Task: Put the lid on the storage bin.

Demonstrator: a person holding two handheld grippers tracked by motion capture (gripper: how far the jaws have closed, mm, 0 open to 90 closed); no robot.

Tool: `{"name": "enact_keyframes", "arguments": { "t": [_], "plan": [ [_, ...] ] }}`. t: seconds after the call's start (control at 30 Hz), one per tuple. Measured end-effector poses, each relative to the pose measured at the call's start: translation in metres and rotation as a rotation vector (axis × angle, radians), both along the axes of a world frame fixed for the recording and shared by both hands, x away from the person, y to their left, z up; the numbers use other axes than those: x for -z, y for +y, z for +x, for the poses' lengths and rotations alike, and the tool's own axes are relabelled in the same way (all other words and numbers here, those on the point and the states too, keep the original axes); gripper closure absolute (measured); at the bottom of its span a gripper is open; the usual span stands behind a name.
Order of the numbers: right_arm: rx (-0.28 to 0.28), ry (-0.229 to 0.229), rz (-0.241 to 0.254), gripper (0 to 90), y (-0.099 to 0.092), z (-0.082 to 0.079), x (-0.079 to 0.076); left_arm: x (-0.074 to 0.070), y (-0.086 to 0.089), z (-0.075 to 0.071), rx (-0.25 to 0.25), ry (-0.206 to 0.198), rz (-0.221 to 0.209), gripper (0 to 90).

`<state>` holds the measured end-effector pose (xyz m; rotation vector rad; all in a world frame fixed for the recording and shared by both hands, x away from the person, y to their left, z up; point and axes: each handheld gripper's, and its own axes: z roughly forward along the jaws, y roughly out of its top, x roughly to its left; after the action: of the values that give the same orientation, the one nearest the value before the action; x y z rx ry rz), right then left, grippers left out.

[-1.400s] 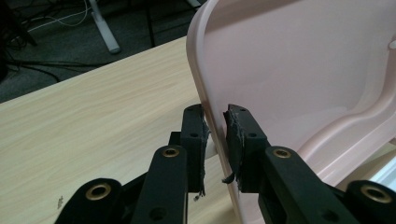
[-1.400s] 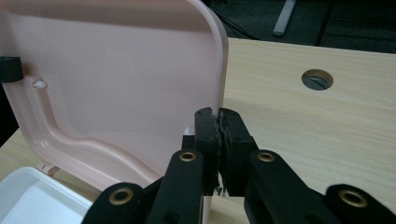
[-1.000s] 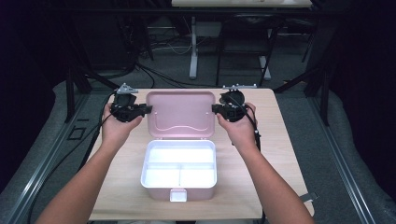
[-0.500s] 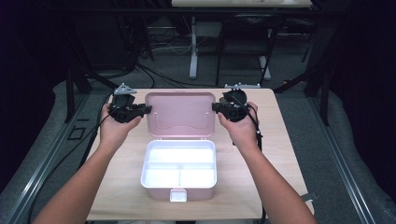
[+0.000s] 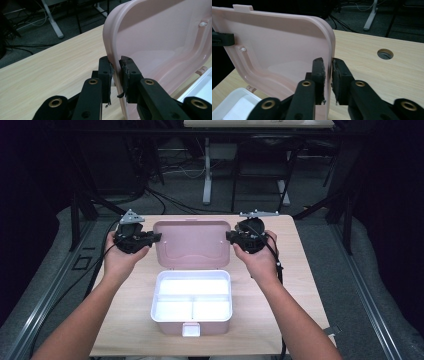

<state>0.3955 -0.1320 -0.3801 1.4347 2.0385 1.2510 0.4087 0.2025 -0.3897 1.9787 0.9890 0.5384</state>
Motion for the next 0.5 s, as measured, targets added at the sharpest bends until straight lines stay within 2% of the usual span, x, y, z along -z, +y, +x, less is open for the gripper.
{"name": "enact_keyframes", "arguments": {
  "t": [0.1, 0.23, 0.43, 0.5],
  "plan": [
    [-0.017, -0.011, 0.021, 74.9, 0.0, 0.007, 0.002, -0.001, -0.001, 0.0, 0.008, -0.009, -0.003, 79.5],
    [-0.015, 0.016, 0.033, 74.7, 0.0, 0.012, 0.003, -0.001, -0.001, 0.001, 0.008, 0.003, -0.012, 79.3],
    [-0.013, -0.014, 0.018, 75.0, 0.002, 0.006, 0.0, -0.003, 0.001, -0.003, 0.019, 0.003, -0.013, 79.0],
    [-0.036, -0.013, 0.016, 75.0, 0.002, 0.002, -0.001, -0.004, 0.002, -0.005, 0.025, -0.003, -0.014, 79.1]
  ]
}}
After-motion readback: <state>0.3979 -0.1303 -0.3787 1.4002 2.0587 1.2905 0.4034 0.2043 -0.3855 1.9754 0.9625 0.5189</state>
